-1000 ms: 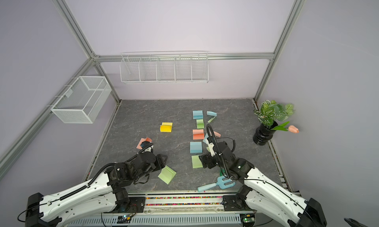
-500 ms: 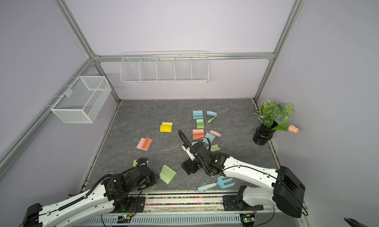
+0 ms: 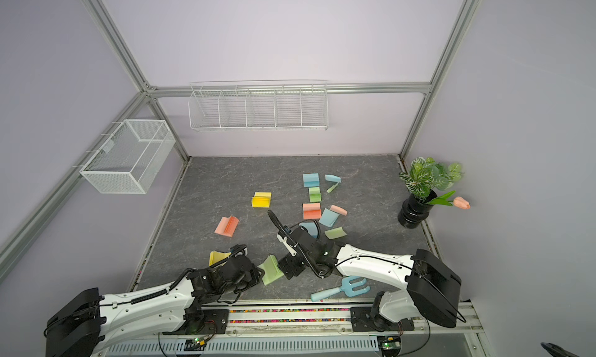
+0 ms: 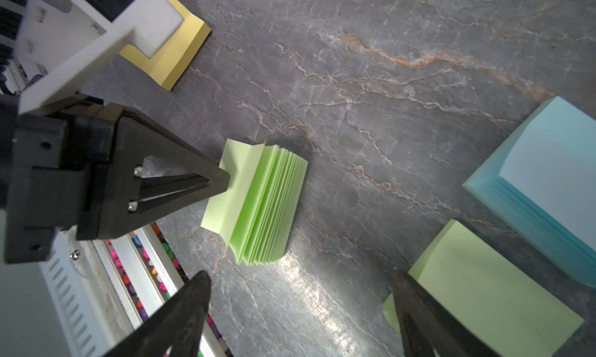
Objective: Tear off pages from different memo pads
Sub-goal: Adjust the memo pad at the center of the board, then pick up the memo pad from the center of the board.
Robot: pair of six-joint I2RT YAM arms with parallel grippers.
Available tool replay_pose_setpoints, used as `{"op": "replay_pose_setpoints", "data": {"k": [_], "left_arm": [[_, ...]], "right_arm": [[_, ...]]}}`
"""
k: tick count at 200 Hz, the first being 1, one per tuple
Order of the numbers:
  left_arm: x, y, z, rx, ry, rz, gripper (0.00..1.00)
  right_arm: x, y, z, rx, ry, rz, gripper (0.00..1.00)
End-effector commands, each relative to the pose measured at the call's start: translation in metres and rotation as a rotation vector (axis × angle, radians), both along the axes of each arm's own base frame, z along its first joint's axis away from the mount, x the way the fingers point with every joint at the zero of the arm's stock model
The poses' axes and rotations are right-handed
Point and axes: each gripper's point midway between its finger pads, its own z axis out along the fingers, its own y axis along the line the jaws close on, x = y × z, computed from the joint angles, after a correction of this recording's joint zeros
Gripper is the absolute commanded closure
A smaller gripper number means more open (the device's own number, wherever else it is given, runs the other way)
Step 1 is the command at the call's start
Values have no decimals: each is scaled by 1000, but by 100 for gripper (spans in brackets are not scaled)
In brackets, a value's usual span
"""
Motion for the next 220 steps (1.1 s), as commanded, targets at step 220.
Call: {"op": "replay_pose_setpoints", "data": {"k": [220], "left_arm": [[16,-17,74,96,-146,-239,48]], "right_arm": [[12,-61,12,-43,-187,-77,11]]}}
